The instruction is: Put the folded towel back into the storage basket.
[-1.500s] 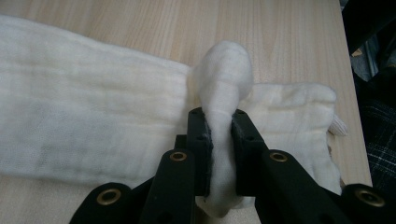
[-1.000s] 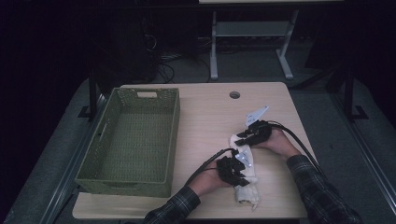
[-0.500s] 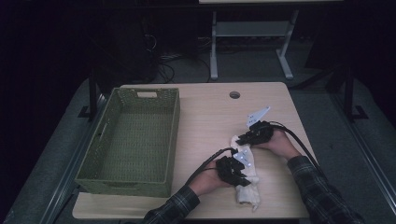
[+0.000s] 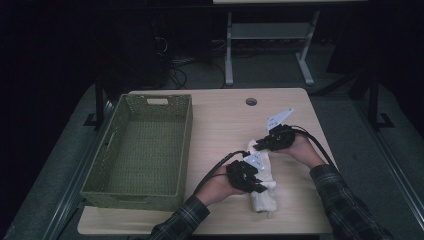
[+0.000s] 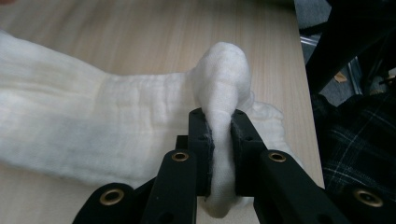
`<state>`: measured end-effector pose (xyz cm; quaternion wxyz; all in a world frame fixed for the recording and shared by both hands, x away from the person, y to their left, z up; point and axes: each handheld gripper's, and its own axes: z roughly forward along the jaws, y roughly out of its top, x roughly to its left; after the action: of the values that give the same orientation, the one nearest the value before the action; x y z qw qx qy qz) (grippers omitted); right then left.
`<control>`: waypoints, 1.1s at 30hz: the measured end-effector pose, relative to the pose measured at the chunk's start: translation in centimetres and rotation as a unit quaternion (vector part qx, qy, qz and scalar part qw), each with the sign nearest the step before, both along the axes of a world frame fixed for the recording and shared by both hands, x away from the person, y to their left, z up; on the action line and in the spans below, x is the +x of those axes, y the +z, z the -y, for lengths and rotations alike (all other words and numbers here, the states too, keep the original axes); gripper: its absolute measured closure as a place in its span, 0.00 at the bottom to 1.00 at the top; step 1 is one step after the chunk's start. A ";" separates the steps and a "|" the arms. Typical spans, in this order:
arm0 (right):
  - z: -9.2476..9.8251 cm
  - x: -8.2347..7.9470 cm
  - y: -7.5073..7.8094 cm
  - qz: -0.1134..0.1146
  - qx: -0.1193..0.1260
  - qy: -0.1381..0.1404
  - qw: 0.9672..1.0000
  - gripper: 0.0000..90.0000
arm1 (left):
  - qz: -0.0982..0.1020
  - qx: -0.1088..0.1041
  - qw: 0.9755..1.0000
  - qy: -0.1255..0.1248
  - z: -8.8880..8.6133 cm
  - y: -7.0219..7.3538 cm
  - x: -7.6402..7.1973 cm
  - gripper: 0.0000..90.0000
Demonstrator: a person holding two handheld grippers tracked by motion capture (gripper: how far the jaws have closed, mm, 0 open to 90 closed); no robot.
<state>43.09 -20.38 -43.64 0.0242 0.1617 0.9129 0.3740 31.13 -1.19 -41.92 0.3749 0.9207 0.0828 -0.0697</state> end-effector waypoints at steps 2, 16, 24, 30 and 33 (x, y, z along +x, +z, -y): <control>-0.1 0.2 0.4 0.006 0.005 0.002 1.000 0.89 | -0.002 -0.002 1.000 0.012 -0.3 0.5 0.1 0.90; -1.5 1.2 4.0 0.026 0.017 0.012 0.999 0.89 | 0.017 -0.013 0.999 0.029 -2.0 4.4 0.4 0.90; -2.7 1.6 5.3 0.031 0.019 0.019 0.999 0.89 | 0.018 -0.030 0.999 0.040 -3.6 6.1 0.7 0.90; -3.7 1.9 6.5 0.036 0.029 0.024 0.999 0.89 | 0.026 -0.033 0.998 0.039 -4.0 7.4 0.6 0.90; -4.0 2.0 7.0 0.041 0.033 0.027 0.998 0.89 | 0.033 -0.033 0.998 0.037 -4.1 8.2 0.6 0.90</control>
<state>45.10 -16.35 -36.60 0.0466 0.1223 0.9024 0.4106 31.74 2.96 -33.75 0.4098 0.9060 0.1024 -0.0283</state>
